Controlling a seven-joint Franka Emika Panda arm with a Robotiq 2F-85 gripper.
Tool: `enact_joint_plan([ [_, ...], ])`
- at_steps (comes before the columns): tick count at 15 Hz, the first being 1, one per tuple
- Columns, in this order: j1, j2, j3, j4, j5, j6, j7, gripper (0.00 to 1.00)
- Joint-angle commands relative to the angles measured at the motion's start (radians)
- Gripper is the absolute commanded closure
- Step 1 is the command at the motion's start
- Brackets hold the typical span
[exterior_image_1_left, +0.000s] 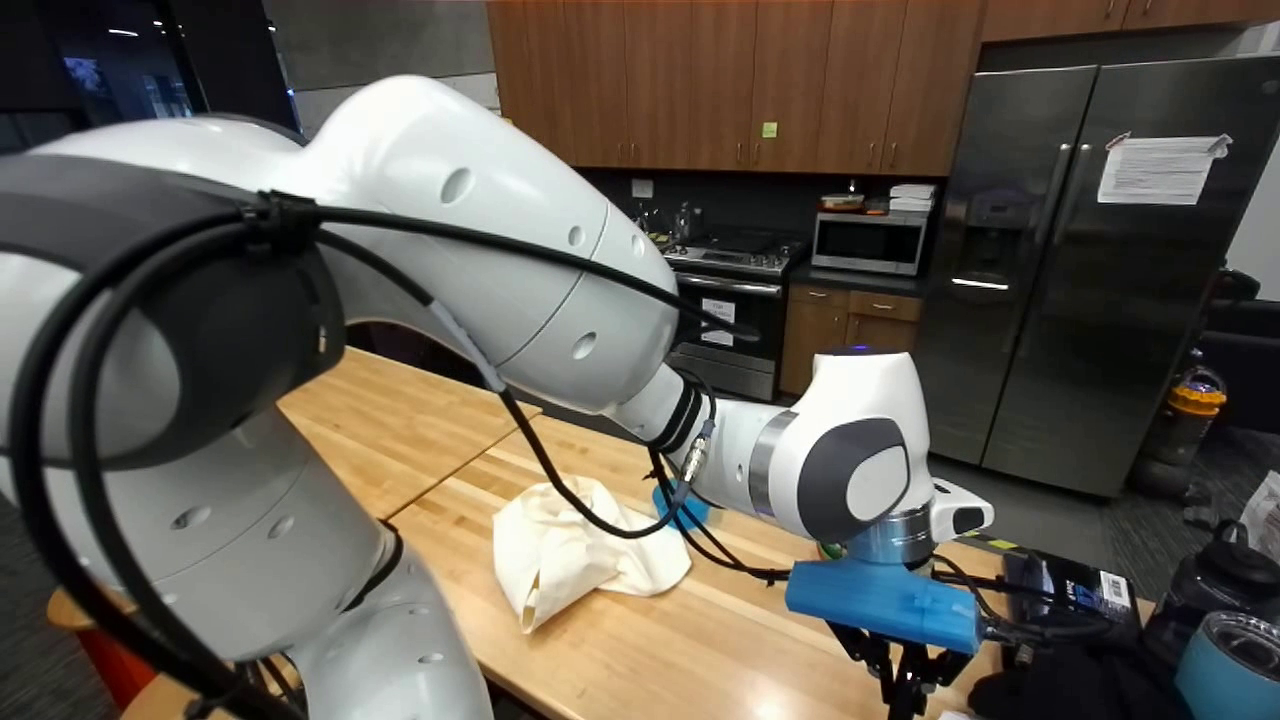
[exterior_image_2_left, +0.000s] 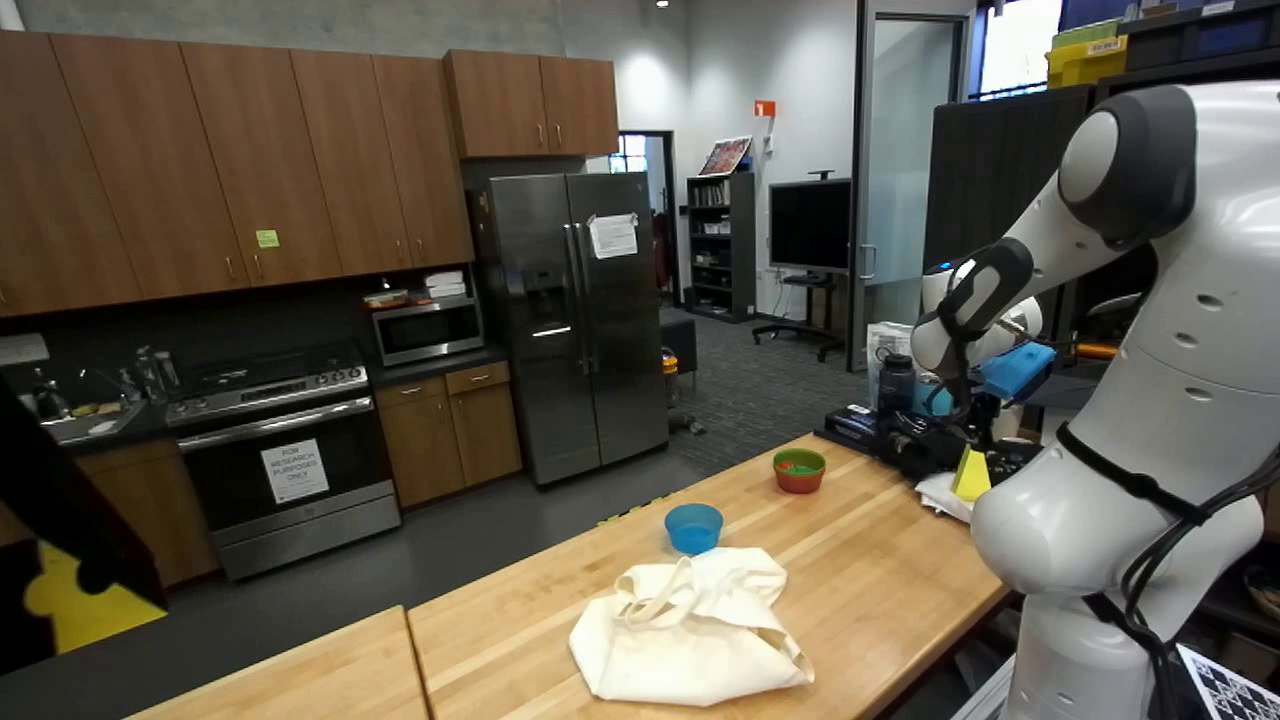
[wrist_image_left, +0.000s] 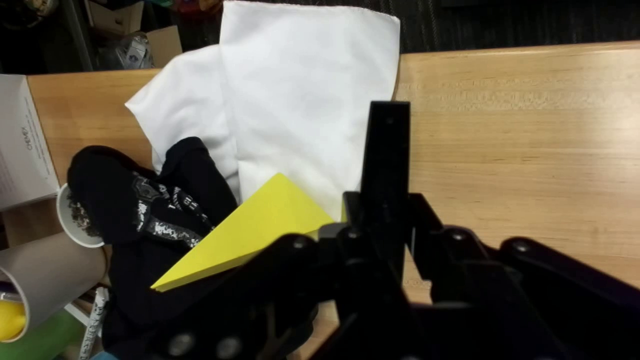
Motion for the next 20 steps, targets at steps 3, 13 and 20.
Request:
enact_joint_plan([
  [3, 0.006, -0.002, -0.005, 0.002, 0.000, -0.004, 0.000, 0.75],
  [13, 0.006, -0.001, -0.005, 0.002, 0.000, -0.004, 0.000, 0.75],
  [20, -0.006, -0.004, 0.016, 0.023, -0.066, -0.036, 0.037, 0.94],
])
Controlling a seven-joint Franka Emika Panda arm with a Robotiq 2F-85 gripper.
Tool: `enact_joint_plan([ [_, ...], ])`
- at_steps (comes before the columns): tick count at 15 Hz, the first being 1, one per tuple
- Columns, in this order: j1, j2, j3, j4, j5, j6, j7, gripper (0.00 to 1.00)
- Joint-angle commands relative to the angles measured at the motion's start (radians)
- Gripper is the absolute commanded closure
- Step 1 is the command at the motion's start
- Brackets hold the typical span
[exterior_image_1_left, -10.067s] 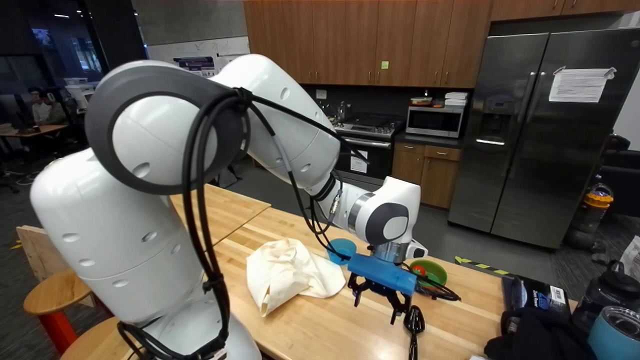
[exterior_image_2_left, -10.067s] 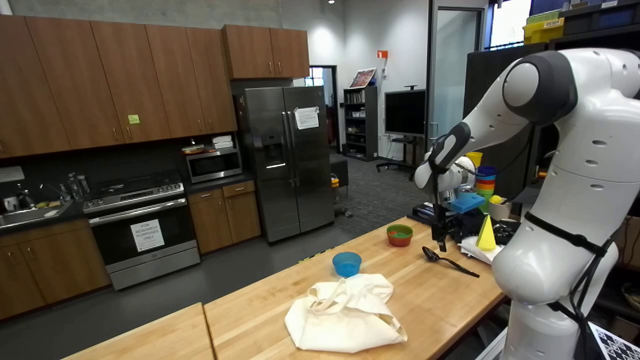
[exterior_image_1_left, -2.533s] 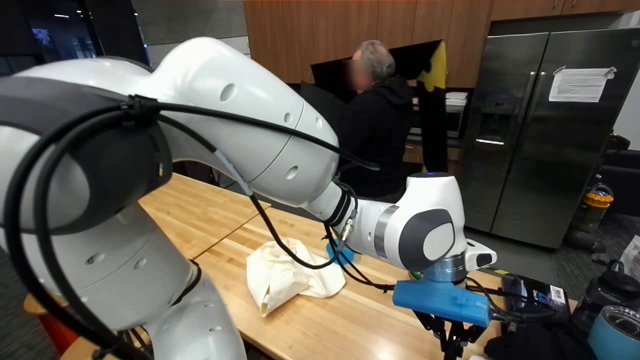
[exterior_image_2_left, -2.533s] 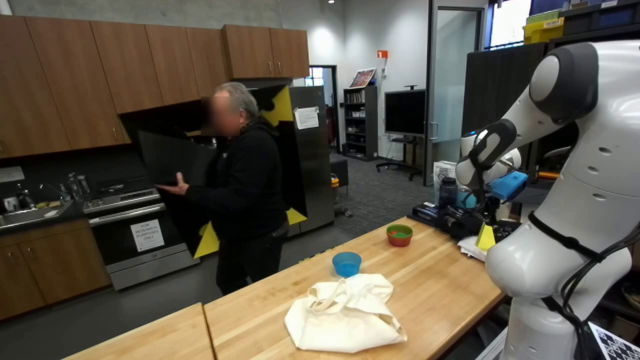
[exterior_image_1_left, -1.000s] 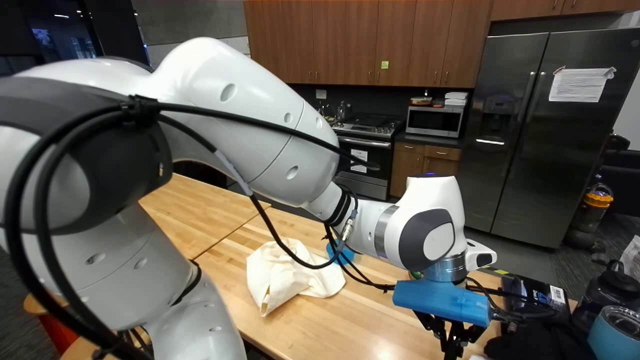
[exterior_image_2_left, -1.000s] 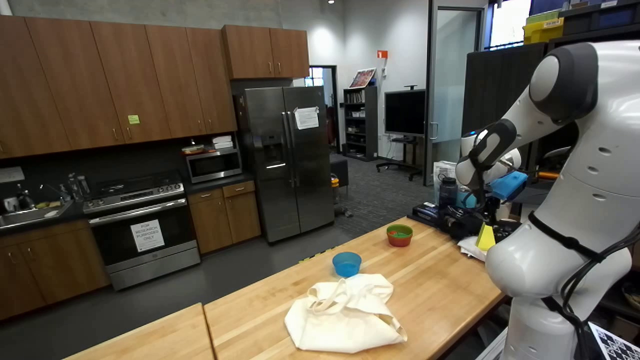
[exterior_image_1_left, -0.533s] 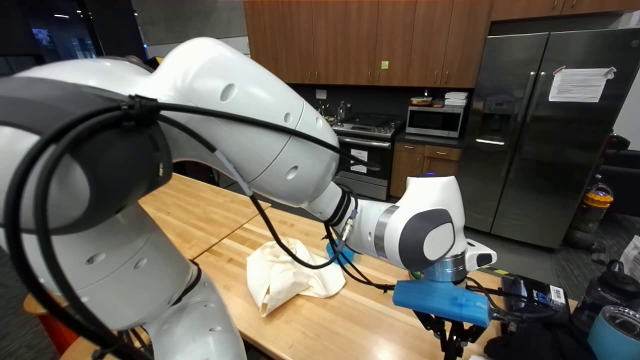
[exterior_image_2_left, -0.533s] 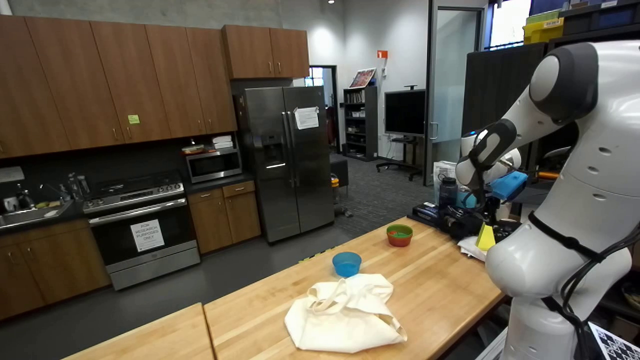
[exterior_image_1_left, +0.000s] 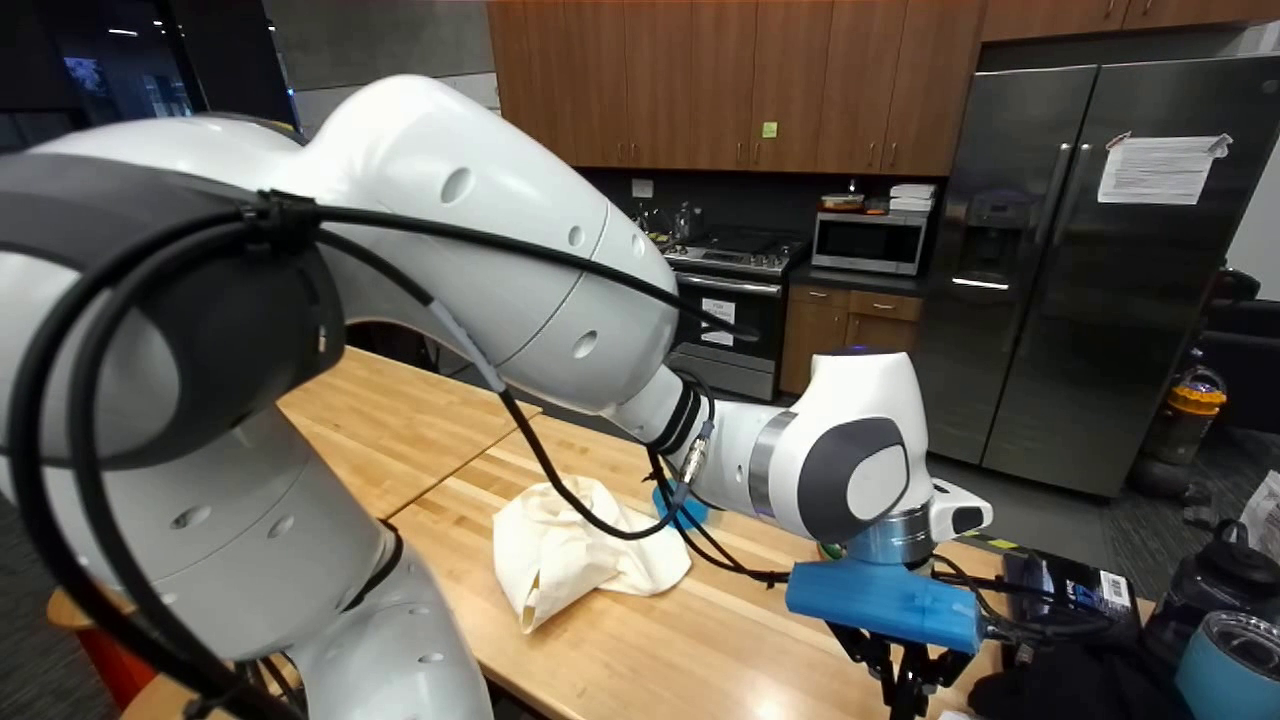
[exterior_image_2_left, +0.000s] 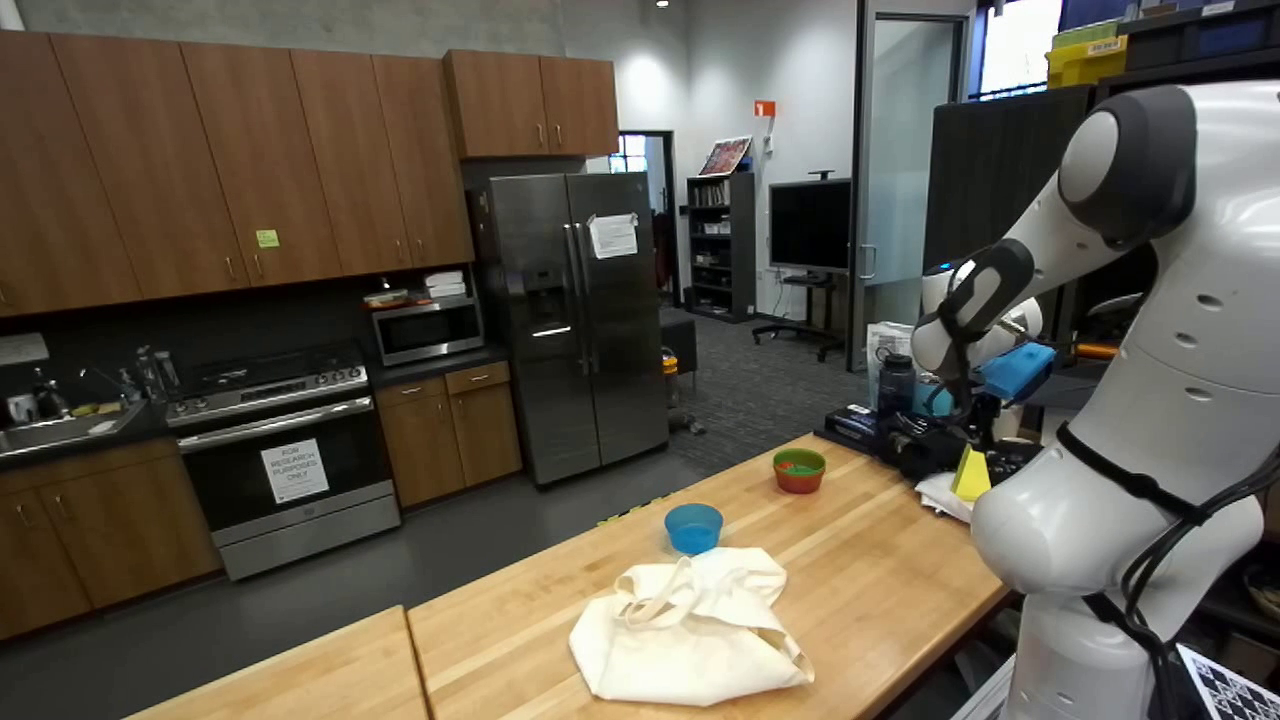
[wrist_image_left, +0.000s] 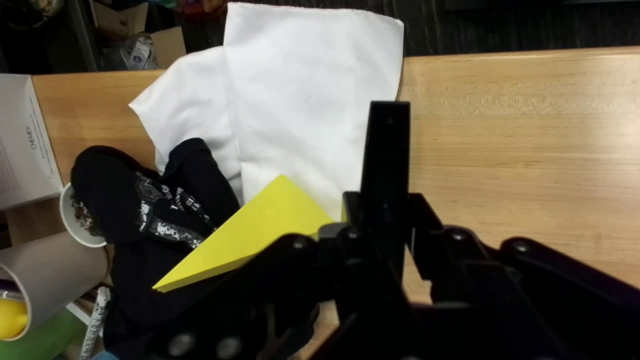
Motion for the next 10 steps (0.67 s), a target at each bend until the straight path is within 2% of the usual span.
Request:
enact_joint_plan([
  [1, -0.004, -0.002, 0.022, 0.037, -0.070, -0.045, 0.042, 0.94],
  [10, 0.069, 0.104, 0.088, 0.208, -0.199, -0.080, 0.110, 0.94],
])
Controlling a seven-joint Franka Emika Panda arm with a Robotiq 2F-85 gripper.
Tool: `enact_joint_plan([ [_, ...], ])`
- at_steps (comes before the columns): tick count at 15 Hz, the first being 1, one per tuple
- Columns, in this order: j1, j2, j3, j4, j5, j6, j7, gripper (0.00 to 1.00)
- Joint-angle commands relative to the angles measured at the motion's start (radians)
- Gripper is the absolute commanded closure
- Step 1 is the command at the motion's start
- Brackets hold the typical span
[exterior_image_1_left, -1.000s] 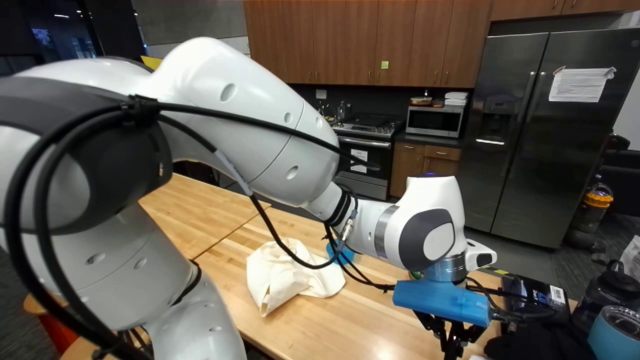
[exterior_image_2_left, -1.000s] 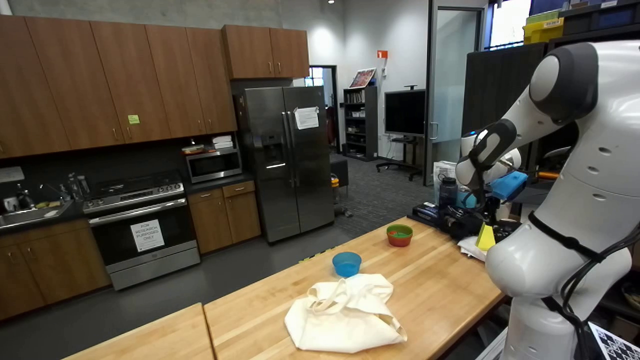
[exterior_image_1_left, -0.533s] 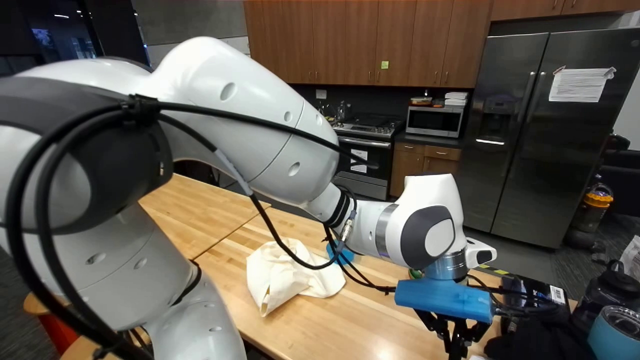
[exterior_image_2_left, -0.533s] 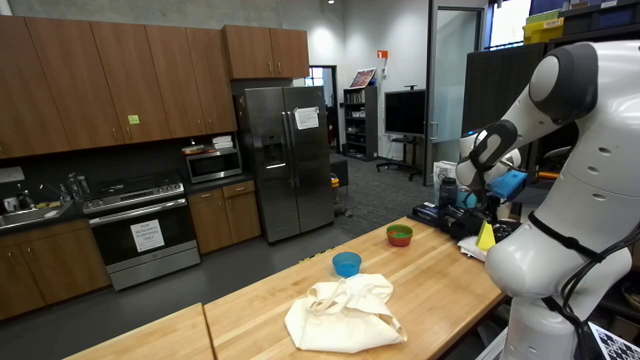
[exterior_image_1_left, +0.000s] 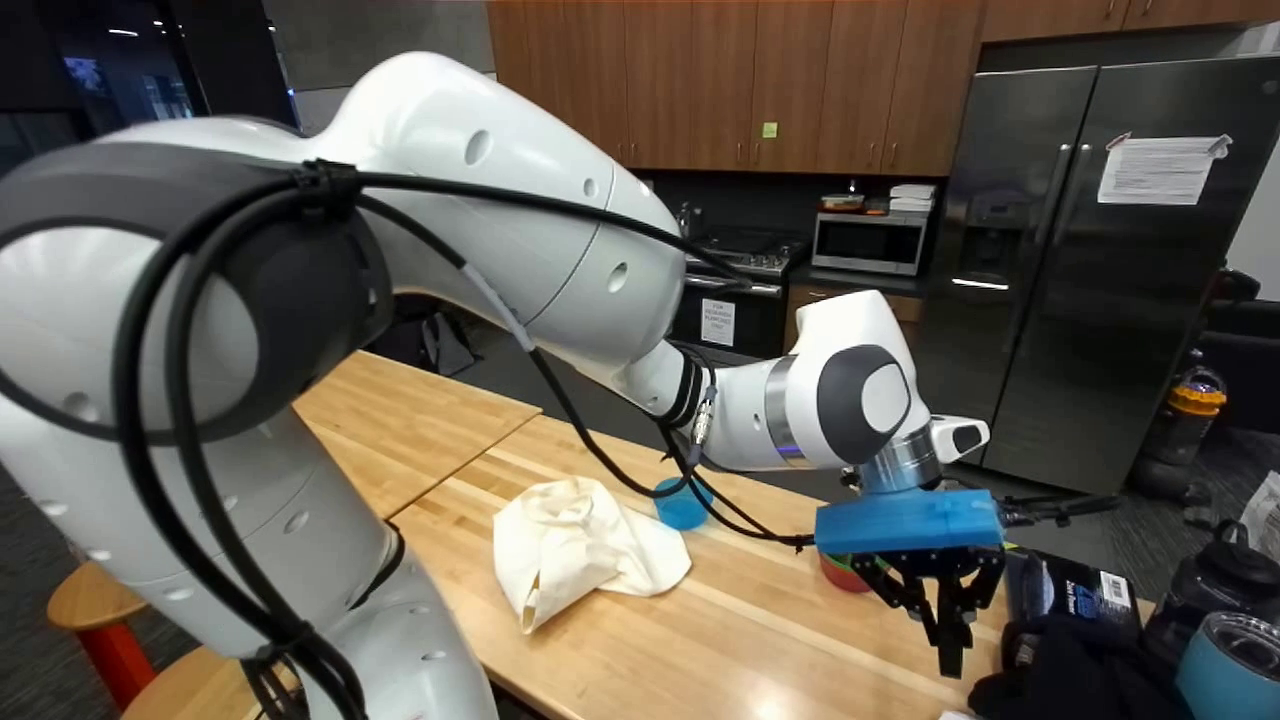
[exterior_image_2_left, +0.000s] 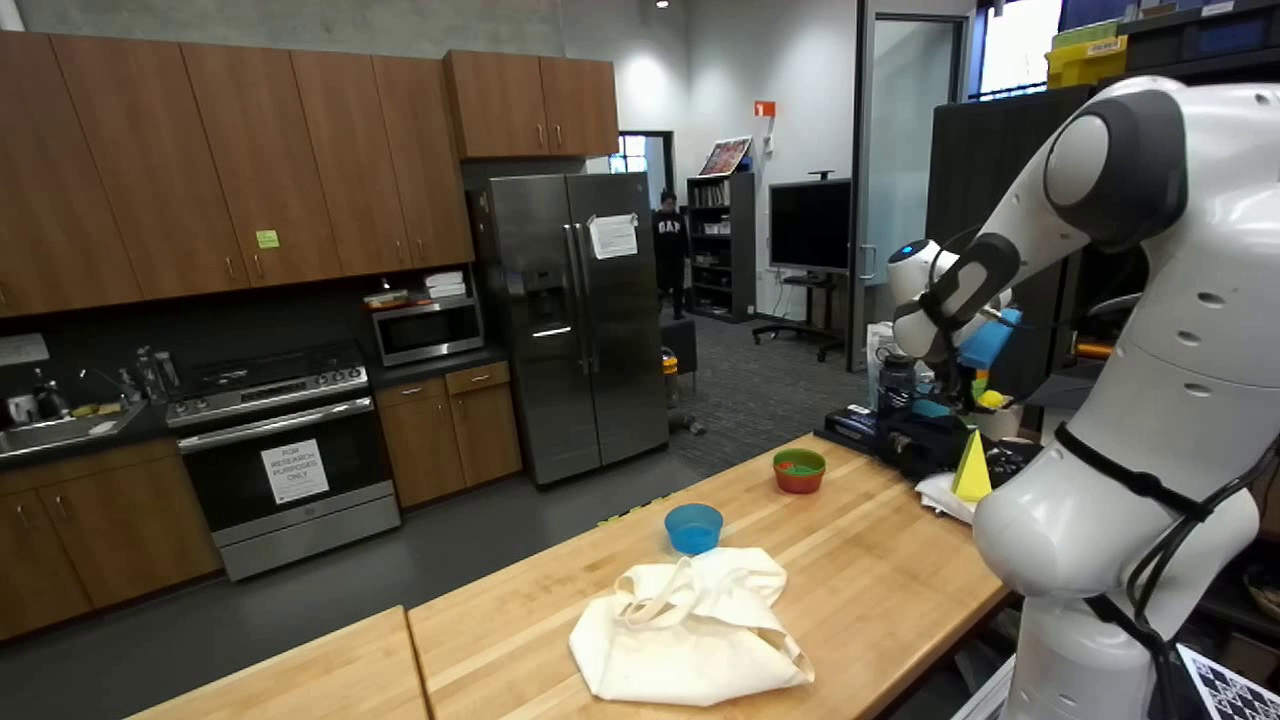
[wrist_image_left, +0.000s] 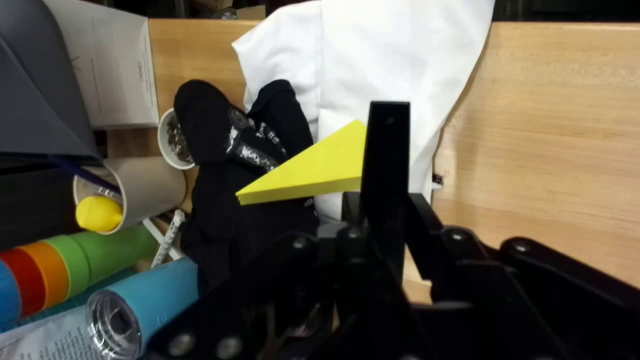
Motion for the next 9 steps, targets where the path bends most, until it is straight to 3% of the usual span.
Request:
enact_joint_plan([
  [1, 0.039, 0.095, 0.033, 0.109, -0.072, -0.038, 0.065, 0.94],
  [9, 0.129, 0.293, 0.084, 0.260, -0.208, -0.165, 0.131, 0.94],
])
